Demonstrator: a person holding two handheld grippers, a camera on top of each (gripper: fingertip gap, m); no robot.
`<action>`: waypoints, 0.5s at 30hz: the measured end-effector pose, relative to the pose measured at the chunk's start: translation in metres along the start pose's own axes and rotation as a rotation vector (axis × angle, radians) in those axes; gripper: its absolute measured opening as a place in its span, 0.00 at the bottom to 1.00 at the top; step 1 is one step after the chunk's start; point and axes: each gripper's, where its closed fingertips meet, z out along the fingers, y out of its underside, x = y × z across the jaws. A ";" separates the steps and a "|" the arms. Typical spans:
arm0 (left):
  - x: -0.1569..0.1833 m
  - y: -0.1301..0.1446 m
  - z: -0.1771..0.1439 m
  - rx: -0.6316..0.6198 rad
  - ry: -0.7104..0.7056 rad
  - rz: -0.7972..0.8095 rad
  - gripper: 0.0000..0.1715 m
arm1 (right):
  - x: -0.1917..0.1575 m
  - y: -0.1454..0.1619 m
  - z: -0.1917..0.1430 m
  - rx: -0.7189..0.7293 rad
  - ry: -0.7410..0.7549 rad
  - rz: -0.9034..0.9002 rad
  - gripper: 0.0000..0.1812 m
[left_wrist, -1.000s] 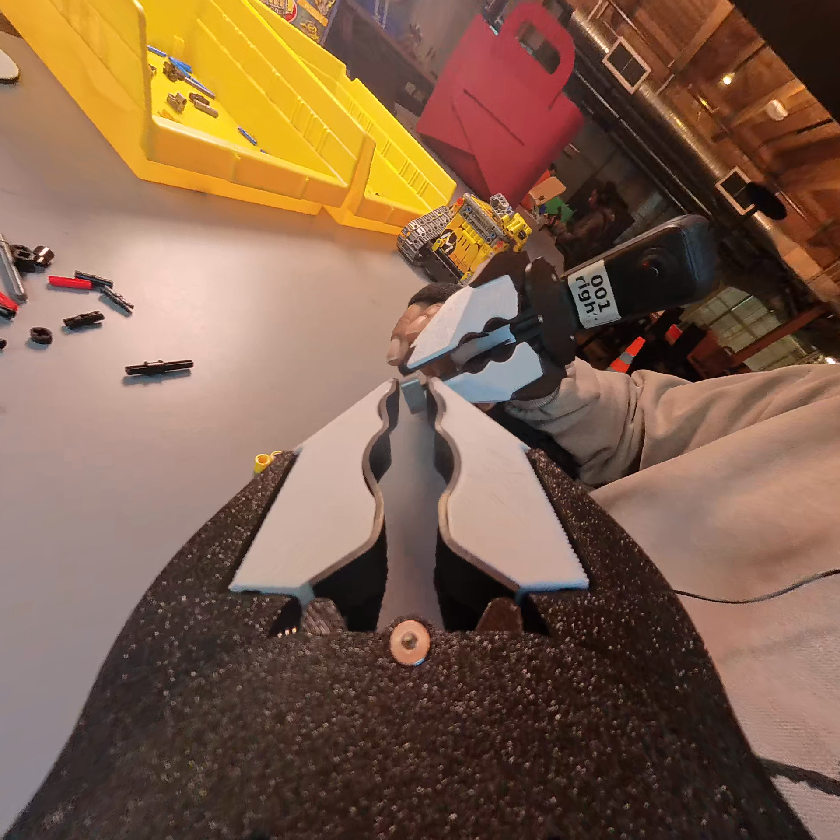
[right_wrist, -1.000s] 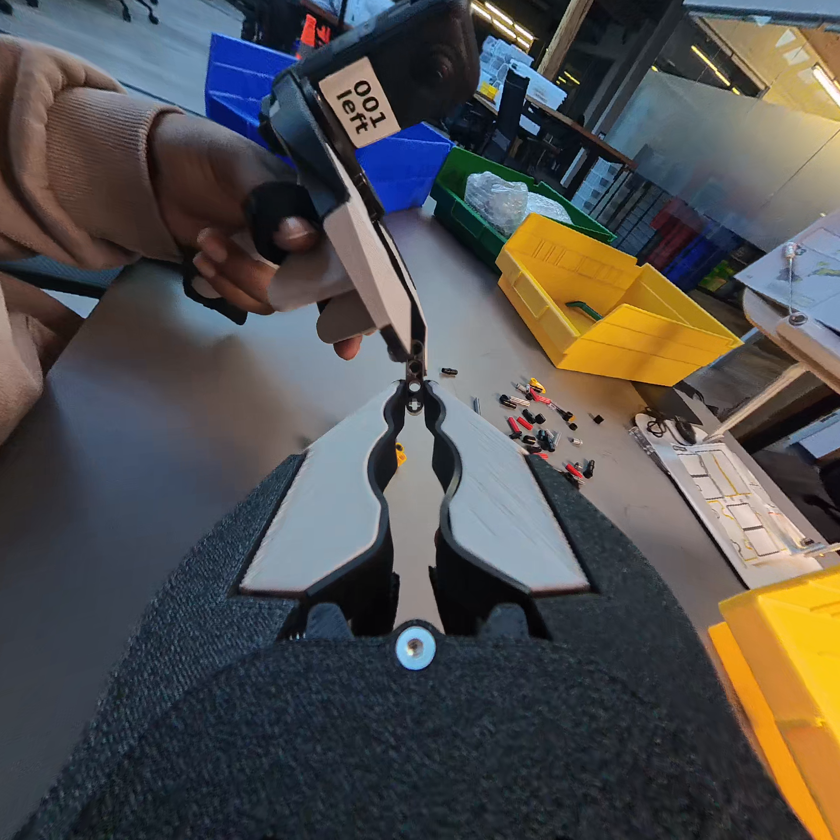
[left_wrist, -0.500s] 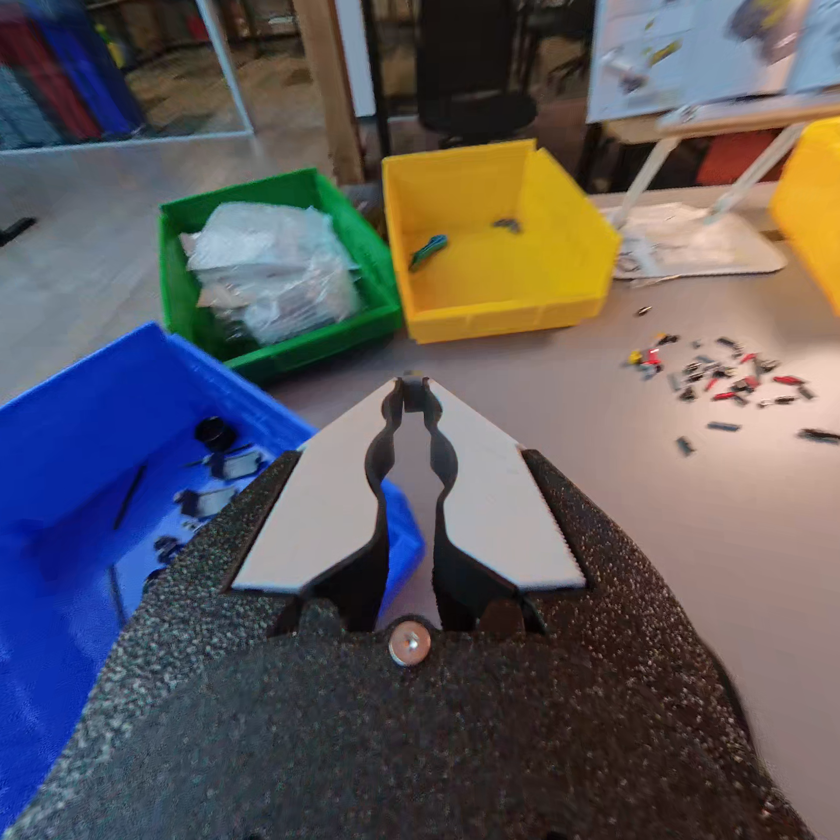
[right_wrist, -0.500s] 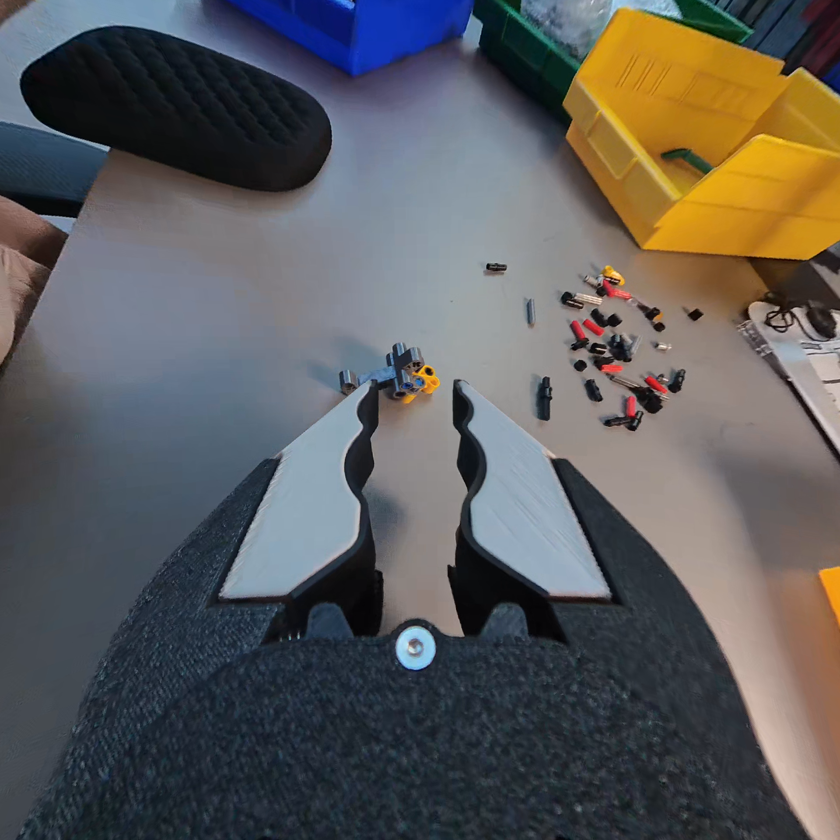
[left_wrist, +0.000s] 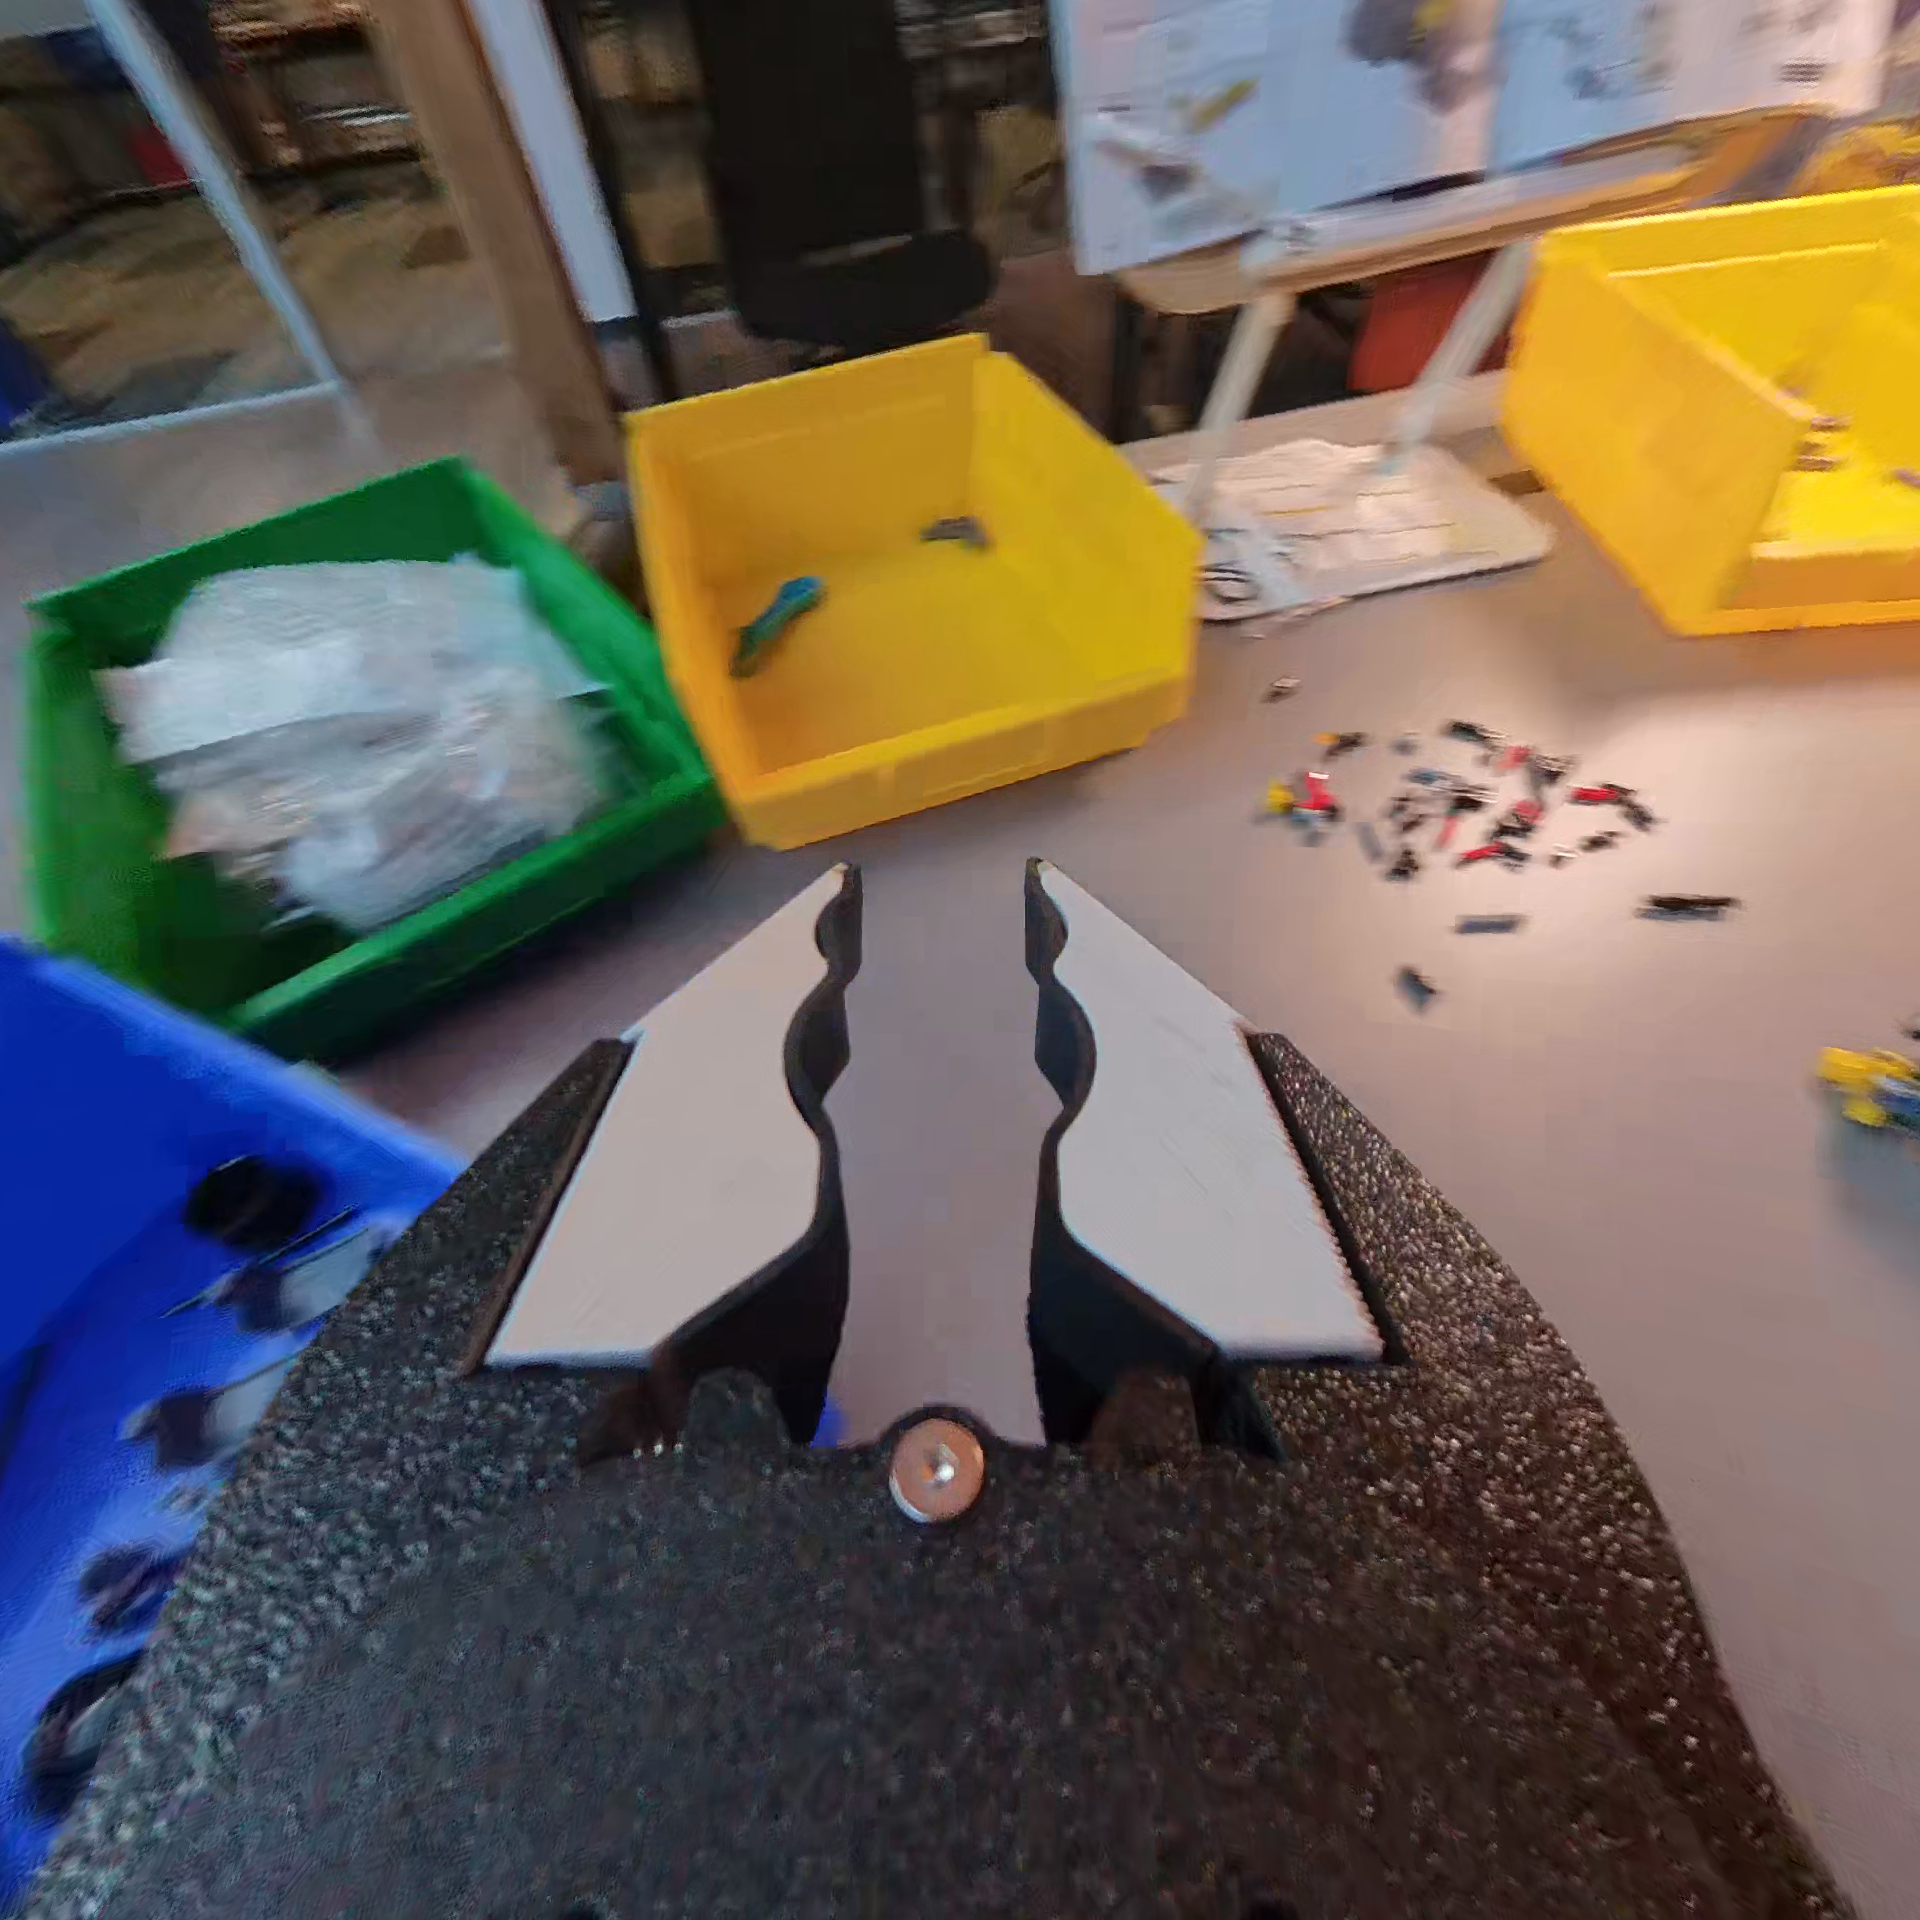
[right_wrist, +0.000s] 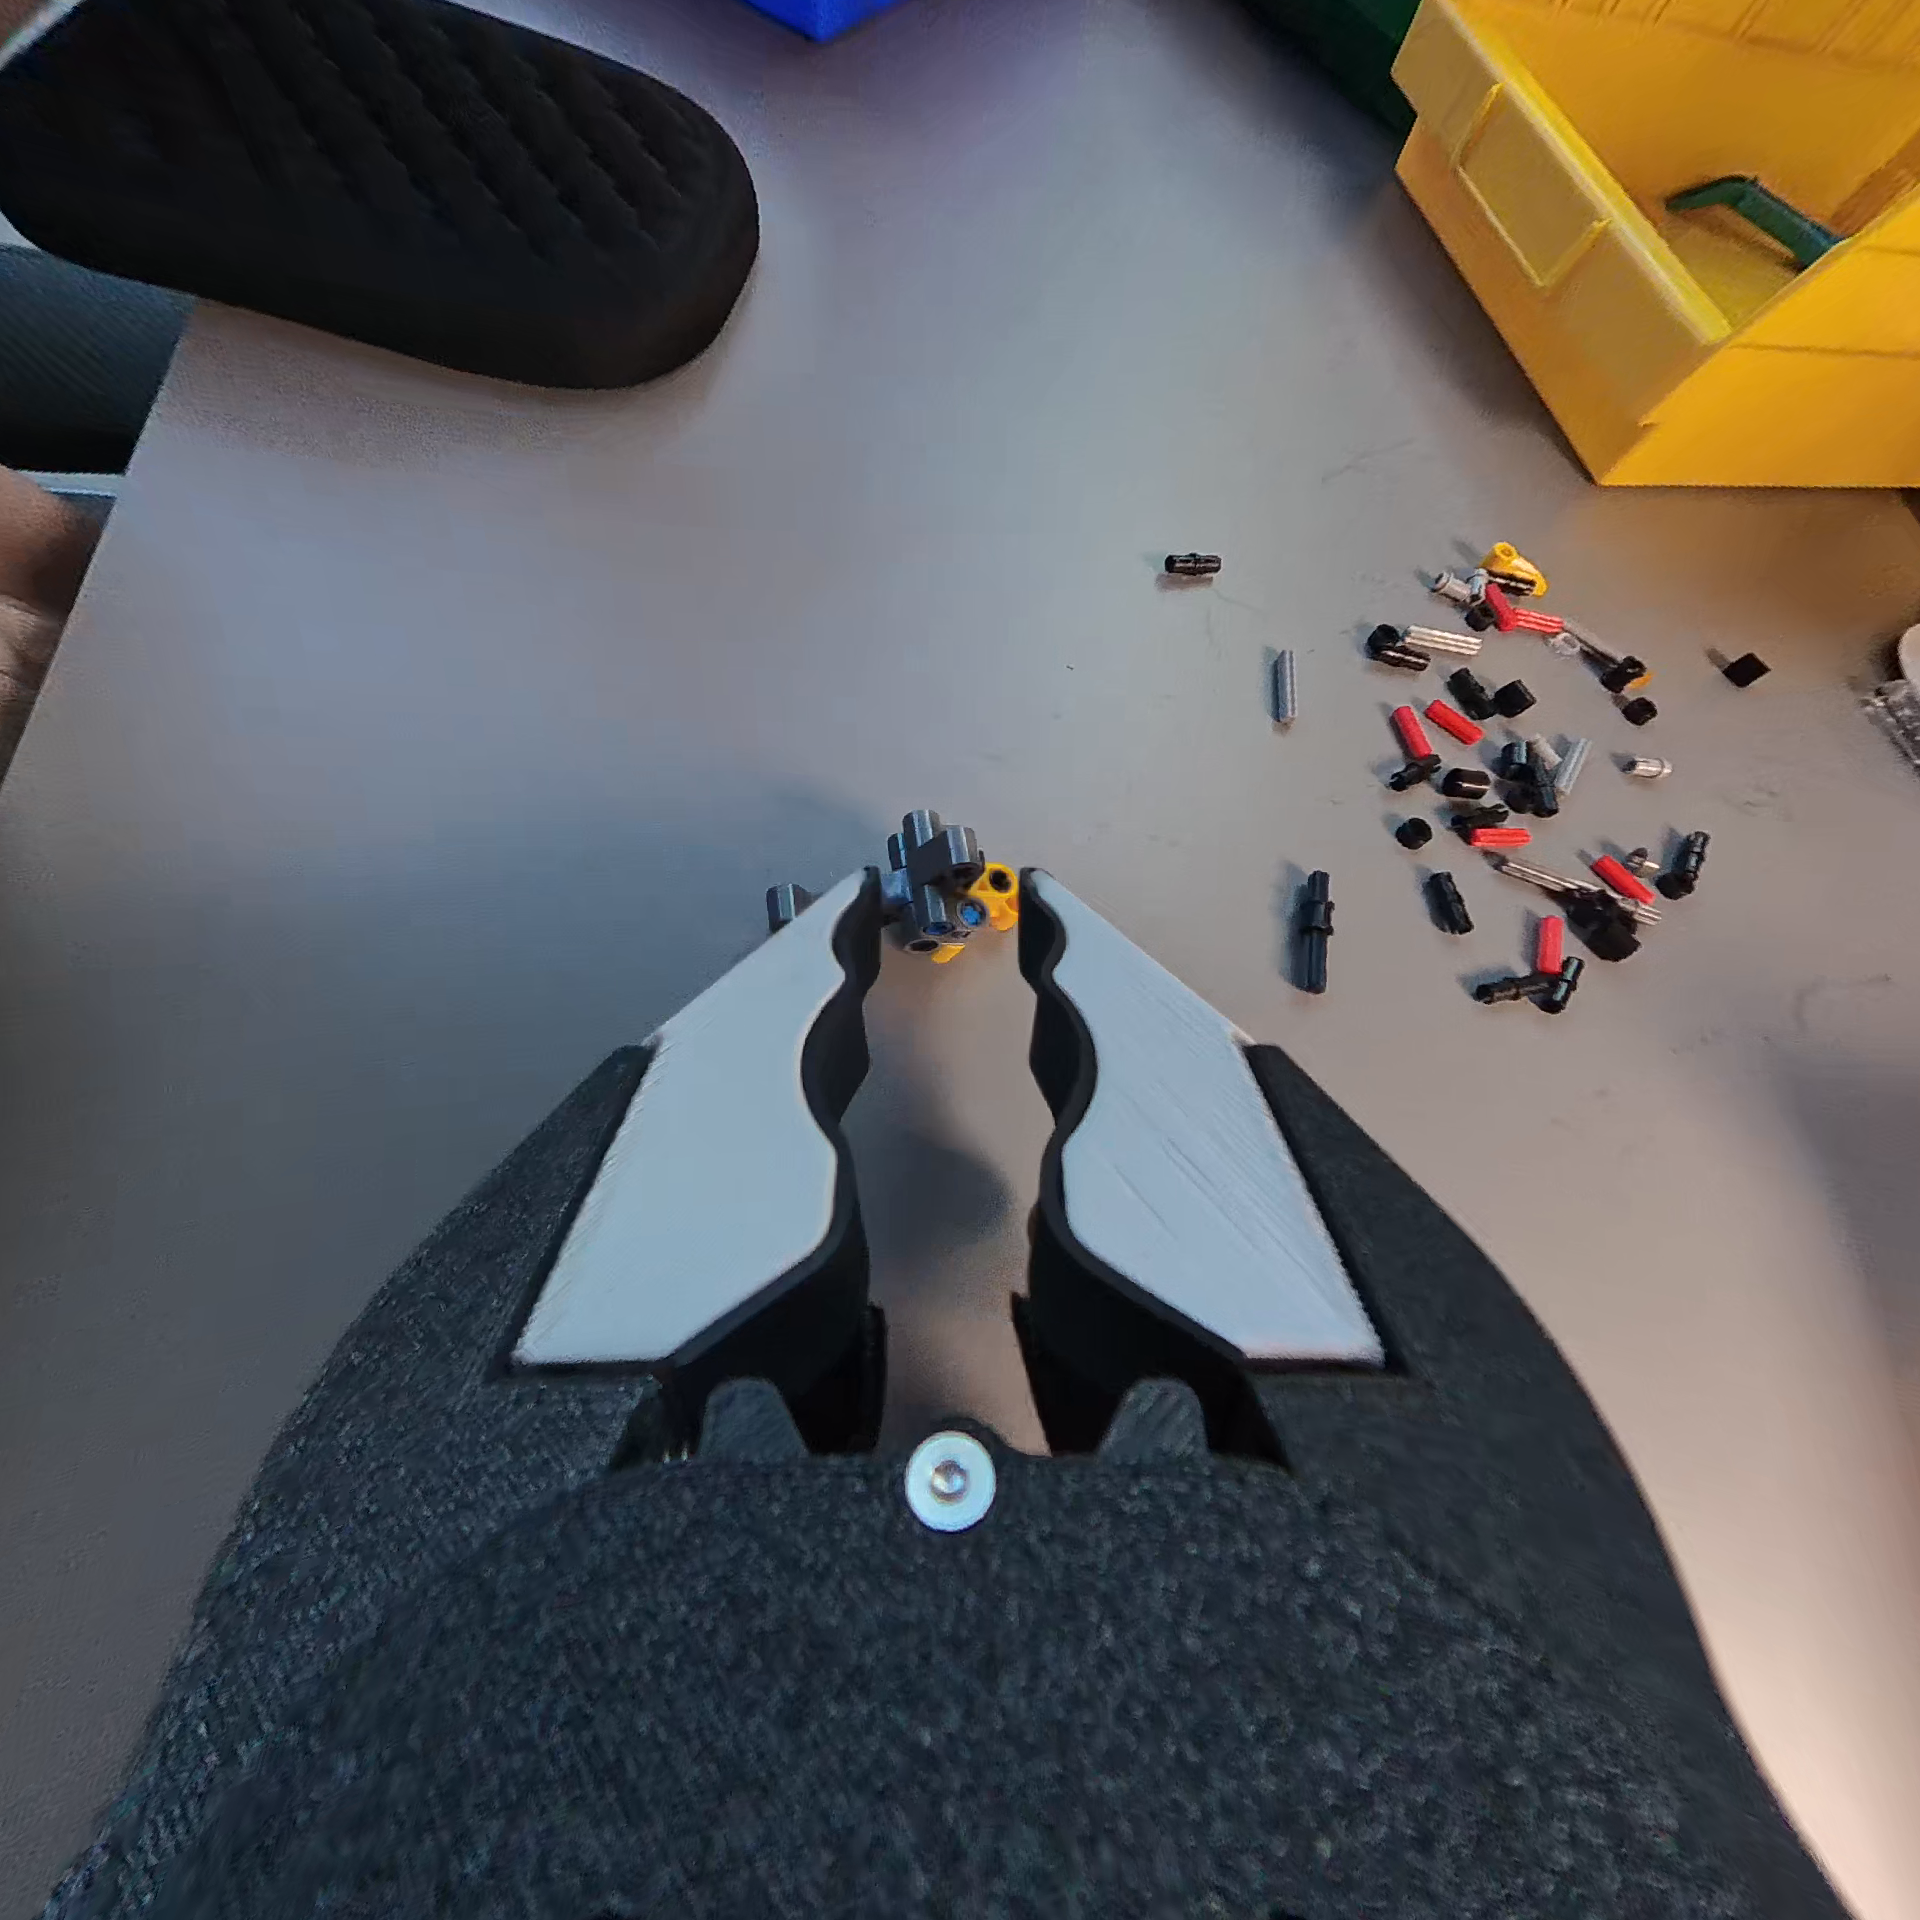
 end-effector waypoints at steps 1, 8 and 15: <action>0.029 0.002 0.012 -0.030 0.101 0.024 0.19 | -0.001 0.002 0.001 -0.009 -0.001 -0.008 0.09; 0.139 0.107 0.089 -0.520 0.444 0.295 0.19 | 0.002 0.008 -0.006 -0.010 0.023 -0.012 0.05; 0.169 0.106 0.108 -0.516 0.557 0.300 0.12 | 0.005 0.013 -0.013 -0.010 0.029 -0.002 0.05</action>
